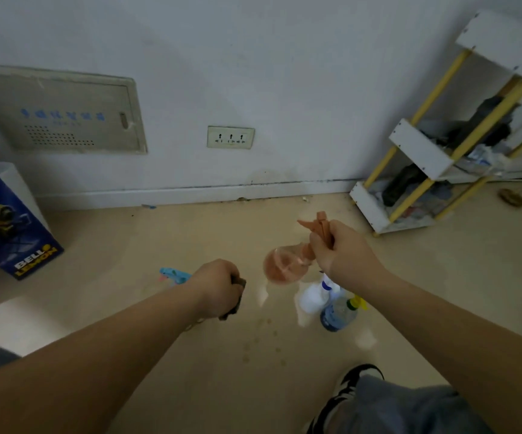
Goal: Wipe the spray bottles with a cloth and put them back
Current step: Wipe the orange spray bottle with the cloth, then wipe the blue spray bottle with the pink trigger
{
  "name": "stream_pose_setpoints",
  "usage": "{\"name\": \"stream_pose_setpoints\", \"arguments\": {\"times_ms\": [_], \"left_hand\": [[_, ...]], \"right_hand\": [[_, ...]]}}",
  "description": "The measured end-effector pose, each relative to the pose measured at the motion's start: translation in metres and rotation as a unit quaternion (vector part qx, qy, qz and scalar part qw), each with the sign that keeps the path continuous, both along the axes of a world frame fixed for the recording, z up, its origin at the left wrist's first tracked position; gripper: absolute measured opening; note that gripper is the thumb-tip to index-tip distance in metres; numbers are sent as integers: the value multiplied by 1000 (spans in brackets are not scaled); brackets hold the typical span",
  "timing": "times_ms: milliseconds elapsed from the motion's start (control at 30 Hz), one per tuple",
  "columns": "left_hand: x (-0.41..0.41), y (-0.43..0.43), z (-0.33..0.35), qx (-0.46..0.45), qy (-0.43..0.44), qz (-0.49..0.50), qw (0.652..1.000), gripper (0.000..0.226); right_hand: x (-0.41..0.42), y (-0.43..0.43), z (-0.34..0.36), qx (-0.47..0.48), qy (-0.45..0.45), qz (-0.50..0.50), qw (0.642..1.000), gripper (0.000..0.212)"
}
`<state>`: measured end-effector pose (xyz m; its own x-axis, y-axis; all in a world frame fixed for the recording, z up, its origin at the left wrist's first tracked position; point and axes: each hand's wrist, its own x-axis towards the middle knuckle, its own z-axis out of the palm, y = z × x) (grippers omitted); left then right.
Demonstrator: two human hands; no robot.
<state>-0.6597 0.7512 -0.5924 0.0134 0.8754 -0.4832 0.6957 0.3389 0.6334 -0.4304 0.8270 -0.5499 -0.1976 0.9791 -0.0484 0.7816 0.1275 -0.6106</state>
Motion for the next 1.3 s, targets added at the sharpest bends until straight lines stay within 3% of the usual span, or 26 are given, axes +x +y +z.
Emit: {"name": "stream_pose_setpoints", "arguments": {"times_ms": [133, 233, 367, 467, 633, 767, 900, 1000, 1133, 1300], "left_hand": [[-4, 1, -5, 3, 1, -9, 1000, 24], [-7, 2, -9, 13, -11, -14, 1000, 17], [-7, 12, -25, 18, 34, -23, 999, 14], [-6, 26, -40, 8, 36, -23, 999, 15], [-3, 64, -61, -17, 58, -29, 998, 15], [12, 77, -90, 10, 7, 26, 1000, 6], [25, 75, -120, 24, -54, 57, 997, 8], [28, 69, -133, 30, -81, 69, 994, 15], [27, 56, -144, 14, -97, 89, 991, 12], [10, 34, -135, -8, -101, 64, 993, 8]], "right_hand": [[4, 10, -5, 10, -20, -16, 1000, 28], [0, 30, -9, 5, -88, 16, 996, 26], [-9, 59, -41, -45, -147, 58, 986, 18], [-11, 82, -78, -77, -222, 109, 966, 16], [-7, 113, -128, -36, -334, 138, 932, 14], [1, 127, -160, -42, -384, 138, 912, 15], [14, 128, -192, -53, -349, 116, 928, 10], [17, 121, -202, -64, -312, 80, 945, 22], [10, 120, -200, -42, -339, 47, 939, 19], [-16, 101, -180, -15, -332, 51, 942, 34]]}}
